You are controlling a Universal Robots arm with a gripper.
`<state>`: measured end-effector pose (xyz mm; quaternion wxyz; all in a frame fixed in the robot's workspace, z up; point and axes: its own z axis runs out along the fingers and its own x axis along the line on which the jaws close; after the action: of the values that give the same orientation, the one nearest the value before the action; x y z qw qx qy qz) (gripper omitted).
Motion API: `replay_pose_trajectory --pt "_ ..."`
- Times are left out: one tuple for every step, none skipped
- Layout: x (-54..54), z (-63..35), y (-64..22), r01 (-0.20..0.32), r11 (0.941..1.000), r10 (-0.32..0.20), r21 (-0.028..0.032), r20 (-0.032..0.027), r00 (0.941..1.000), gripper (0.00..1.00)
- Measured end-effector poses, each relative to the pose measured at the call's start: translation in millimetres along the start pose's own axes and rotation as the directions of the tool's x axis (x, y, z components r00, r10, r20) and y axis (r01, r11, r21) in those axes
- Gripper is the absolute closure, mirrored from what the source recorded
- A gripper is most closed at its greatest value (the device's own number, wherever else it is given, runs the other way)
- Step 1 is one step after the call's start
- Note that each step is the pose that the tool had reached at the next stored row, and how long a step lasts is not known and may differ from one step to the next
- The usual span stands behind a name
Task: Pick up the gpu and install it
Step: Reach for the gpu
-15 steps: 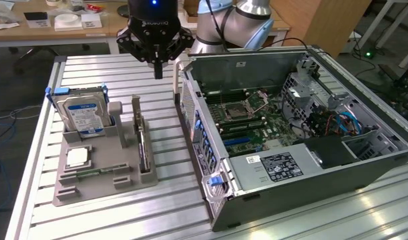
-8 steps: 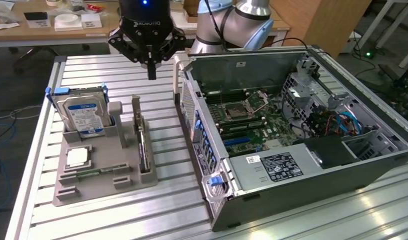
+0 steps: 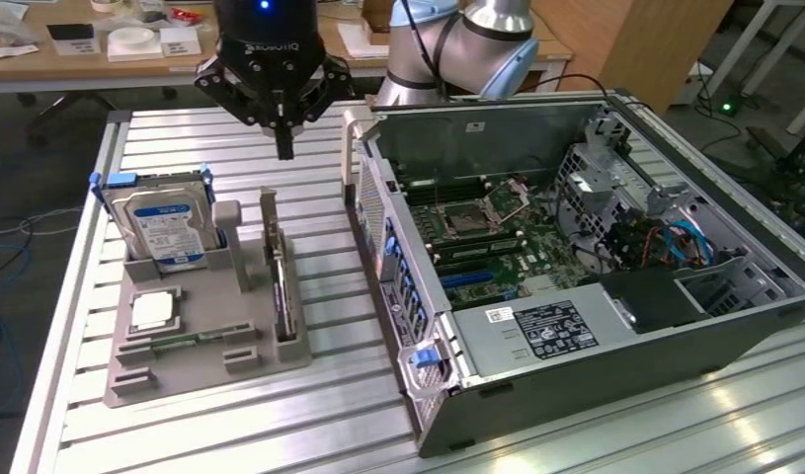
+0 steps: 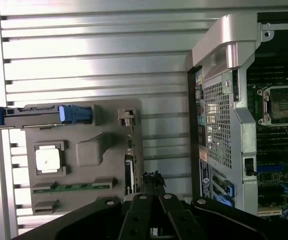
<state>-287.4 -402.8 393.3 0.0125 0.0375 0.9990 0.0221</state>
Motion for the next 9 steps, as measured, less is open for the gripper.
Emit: replay_pose_trajectory --pt "1.6 -0.1 -0.3 0.000 1.0000 0.000 0.0000 0.0000 1.0000 0.89" --pt "3.4 -0.1 -0.5 0.000 1.0000 0.000 0.0000 0.0000 1.0000 0.89" --pt "5.1 -0.2 -0.8 0.000 1.0000 0.000 0.0000 0.0000 1.0000 0.89" --pt "6.7 -0.2 -1.0 0.000 1.0000 0.000 0.0000 0.0000 1.0000 0.89" --pt "8.3 -0.2 -1.2 0.000 1.0000 0.000 0.0000 0.0000 1.0000 0.89" --pt "10.0 -0.3 -1.5 0.000 1.0000 0.000 0.0000 0.0000 1.0000 0.89" --pt "11.6 -0.3 -1.8 0.000 1.0000 0.000 0.0000 0.0000 1.0000 0.89" --pt "13.1 -0.4 -2.2 0.000 1.0000 0.000 0.0000 0.0000 1.0000 0.89" --pt "14.2 -0.4 -3.0 0.000 1.0000 0.000 0.0000 0.0000 1.0000 0.89"
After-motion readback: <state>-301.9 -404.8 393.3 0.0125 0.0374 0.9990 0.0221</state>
